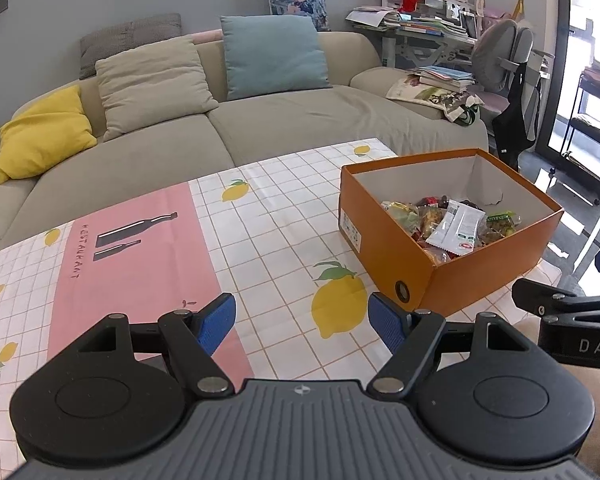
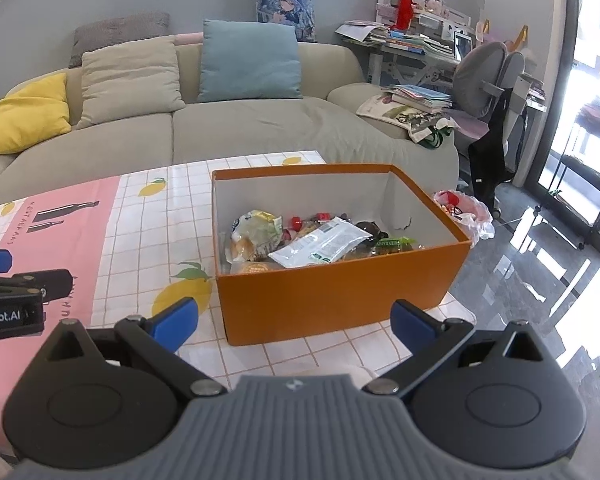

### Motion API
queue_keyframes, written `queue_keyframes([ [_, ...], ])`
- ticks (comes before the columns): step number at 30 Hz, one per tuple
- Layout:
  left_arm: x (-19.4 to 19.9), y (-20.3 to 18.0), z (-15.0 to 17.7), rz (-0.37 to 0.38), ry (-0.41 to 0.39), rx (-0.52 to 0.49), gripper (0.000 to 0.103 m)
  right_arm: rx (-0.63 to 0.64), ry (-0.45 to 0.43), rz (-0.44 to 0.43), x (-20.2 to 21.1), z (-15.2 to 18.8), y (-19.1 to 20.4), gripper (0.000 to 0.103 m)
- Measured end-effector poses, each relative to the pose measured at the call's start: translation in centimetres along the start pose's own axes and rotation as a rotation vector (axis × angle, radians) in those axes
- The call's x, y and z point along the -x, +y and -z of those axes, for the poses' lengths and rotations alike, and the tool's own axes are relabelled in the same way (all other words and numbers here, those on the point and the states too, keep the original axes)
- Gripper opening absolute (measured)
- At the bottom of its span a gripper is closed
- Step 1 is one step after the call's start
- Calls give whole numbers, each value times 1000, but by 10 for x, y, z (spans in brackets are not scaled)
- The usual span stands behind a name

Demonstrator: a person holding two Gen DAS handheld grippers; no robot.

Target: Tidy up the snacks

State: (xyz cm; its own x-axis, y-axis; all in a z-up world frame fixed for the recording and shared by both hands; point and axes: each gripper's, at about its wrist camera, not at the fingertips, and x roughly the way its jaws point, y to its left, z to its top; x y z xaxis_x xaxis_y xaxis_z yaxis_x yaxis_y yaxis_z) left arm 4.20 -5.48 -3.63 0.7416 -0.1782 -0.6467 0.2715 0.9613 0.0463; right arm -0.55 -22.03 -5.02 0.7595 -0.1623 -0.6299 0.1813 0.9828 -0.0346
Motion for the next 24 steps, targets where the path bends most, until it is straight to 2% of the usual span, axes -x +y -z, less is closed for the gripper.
queue_keyframes([
  [24, 4, 0, 0, -6, -2, 7, 88, 19, -13, -35, 6, -1, 4, 100],
])
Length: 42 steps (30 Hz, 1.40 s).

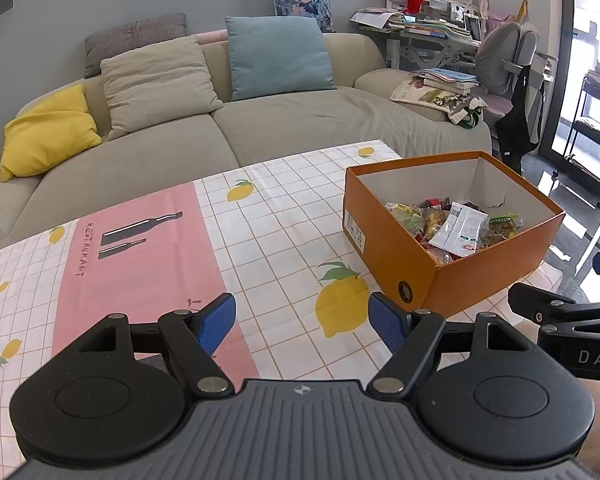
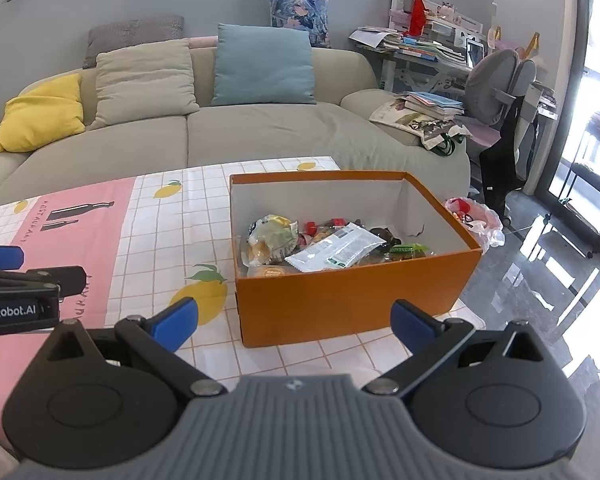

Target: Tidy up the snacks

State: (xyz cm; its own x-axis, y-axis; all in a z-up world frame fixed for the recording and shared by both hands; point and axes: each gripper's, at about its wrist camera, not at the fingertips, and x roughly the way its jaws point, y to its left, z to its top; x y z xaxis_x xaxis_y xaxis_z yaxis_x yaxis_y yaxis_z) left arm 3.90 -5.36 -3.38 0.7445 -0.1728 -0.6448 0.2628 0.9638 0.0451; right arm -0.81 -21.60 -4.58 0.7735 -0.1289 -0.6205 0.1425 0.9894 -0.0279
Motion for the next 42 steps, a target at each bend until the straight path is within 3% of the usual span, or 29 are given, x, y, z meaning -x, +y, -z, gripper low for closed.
queue_keyframes([
  [42, 8, 0, -1, -29, -7, 22, 88, 18, 9, -44, 2, 1, 1, 100],
])
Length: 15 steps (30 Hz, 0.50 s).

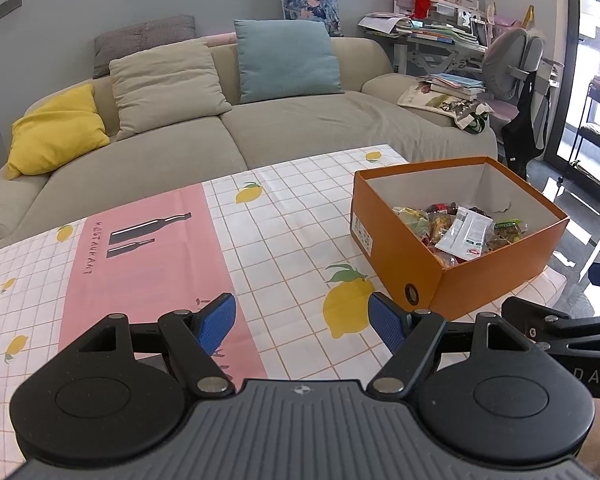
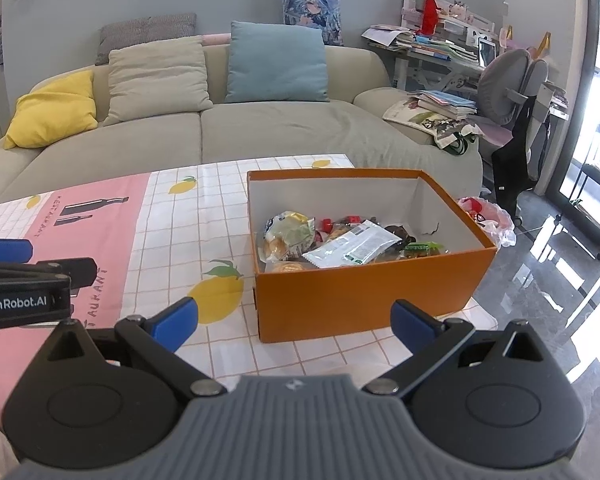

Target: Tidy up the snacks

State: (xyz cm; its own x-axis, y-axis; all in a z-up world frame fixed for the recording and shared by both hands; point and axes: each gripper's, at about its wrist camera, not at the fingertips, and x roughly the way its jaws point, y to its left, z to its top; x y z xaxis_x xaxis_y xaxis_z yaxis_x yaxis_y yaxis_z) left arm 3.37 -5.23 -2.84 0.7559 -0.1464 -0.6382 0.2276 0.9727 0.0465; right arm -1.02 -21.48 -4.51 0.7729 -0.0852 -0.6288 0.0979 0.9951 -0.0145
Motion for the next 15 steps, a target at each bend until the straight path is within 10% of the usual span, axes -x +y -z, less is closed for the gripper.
queue_keyframes([
  [15, 0, -1, 1, -16, 6, 5, 88, 8, 11, -13, -2, 0, 2, 100],
])
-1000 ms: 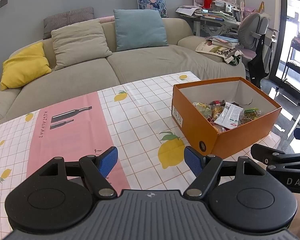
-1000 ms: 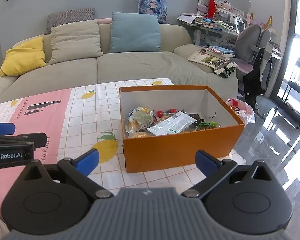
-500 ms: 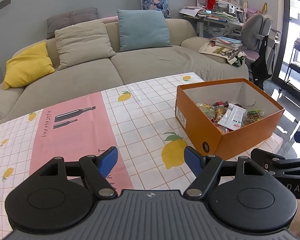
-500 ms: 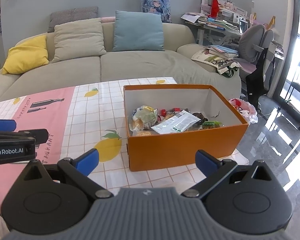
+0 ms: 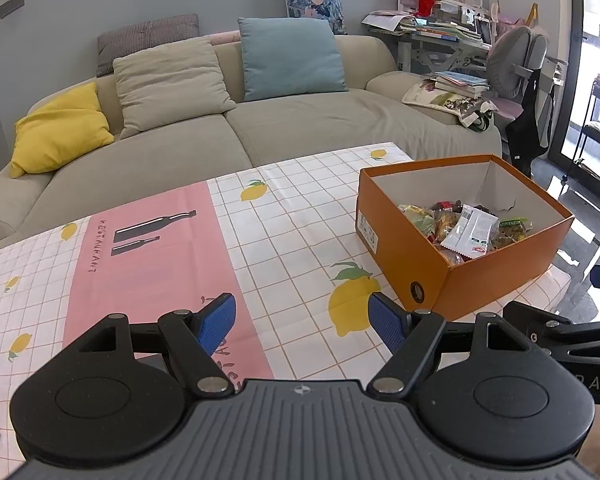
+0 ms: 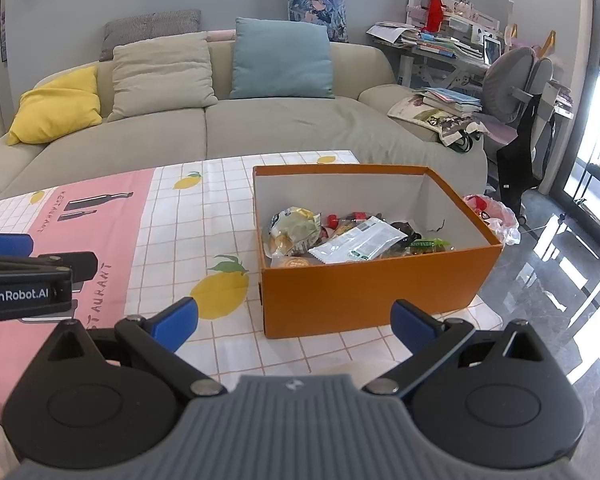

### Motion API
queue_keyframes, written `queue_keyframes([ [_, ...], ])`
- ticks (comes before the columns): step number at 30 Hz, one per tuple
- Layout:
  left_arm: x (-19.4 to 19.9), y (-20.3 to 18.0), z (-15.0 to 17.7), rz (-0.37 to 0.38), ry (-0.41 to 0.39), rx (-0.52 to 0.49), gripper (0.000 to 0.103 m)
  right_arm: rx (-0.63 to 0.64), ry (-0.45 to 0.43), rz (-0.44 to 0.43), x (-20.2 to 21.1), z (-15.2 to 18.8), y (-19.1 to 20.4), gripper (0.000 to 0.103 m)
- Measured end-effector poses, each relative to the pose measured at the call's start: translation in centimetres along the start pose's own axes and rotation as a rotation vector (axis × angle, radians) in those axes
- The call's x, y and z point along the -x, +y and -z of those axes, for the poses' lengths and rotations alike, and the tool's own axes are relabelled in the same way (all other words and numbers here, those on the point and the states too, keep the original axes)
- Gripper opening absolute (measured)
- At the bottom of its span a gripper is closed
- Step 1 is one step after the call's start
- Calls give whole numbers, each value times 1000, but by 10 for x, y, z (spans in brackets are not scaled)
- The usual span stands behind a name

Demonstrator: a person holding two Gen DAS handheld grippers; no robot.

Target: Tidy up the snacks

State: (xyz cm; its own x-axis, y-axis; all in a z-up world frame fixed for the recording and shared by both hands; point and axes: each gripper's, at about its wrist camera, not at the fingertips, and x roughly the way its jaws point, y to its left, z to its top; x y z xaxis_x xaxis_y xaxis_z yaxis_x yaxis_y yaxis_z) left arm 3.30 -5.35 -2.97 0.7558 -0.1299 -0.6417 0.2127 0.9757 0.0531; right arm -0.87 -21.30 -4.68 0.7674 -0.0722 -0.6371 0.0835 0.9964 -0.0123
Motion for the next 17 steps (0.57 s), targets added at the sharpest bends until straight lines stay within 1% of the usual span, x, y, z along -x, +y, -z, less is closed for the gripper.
queue_keyframes([
  [17, 0, 2, 3, -7, -8, 21, 88, -2, 16, -13, -4, 3, 1, 100],
])
